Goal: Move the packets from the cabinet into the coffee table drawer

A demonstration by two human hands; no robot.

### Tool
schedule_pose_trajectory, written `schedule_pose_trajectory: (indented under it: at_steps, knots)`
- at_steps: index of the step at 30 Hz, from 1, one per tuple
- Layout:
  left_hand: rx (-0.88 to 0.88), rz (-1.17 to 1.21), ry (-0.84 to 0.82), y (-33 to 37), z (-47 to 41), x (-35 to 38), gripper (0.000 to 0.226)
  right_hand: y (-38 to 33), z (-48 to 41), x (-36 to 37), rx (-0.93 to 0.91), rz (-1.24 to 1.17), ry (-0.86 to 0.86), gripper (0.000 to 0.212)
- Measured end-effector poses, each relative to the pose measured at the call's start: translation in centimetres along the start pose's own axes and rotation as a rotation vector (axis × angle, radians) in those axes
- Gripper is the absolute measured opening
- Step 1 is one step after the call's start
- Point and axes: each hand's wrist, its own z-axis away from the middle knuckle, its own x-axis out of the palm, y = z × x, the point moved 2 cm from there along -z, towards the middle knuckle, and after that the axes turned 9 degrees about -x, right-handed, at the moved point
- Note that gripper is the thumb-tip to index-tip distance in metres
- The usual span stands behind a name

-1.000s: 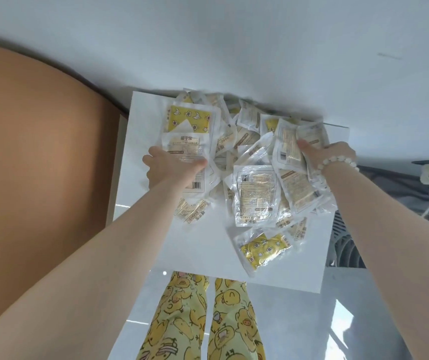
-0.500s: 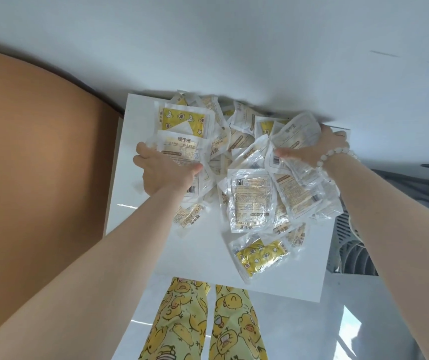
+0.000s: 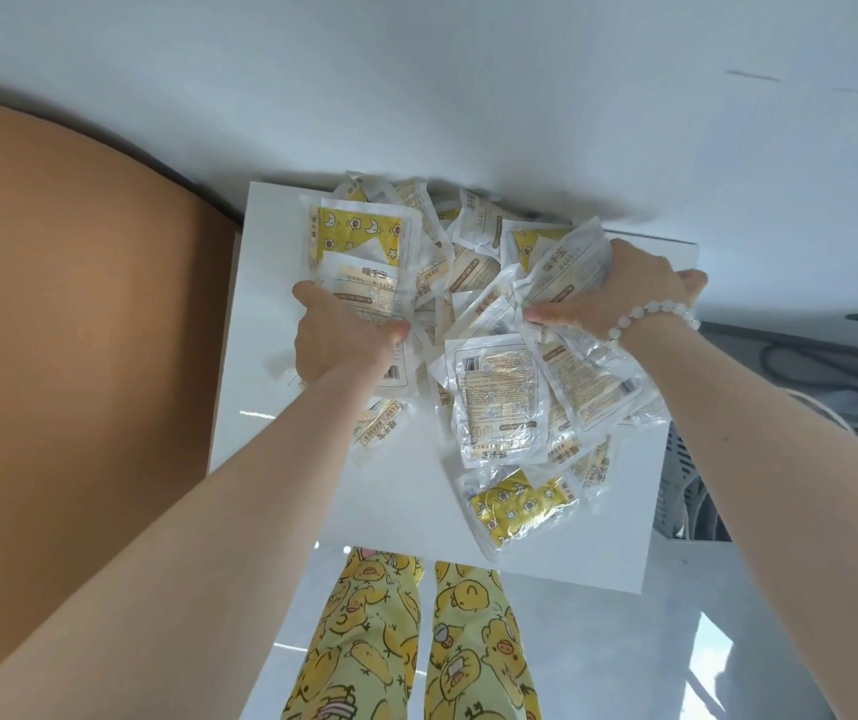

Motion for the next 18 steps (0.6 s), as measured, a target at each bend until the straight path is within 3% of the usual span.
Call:
schedule_pose_trajectory:
  at_steps: [6,10,18]
  knots:
    - [0.073,0.014,-0.004,-0.2,0.7,-0.3,0.078,0.5,1.6,0.8,0.053,-0.389,0.006,0.061]
    - [0.13,0.102,0.007,1.1,1.8,-1.6,0.08,1.3,3.7,1.2,0.184,-0.576,0.03,0.064]
    - [0.305,0.19,-0.059,4.3,7.1,-5.5,0.085,0.2,8.2,-4.7,0.202,-0.71,0.144,0.073]
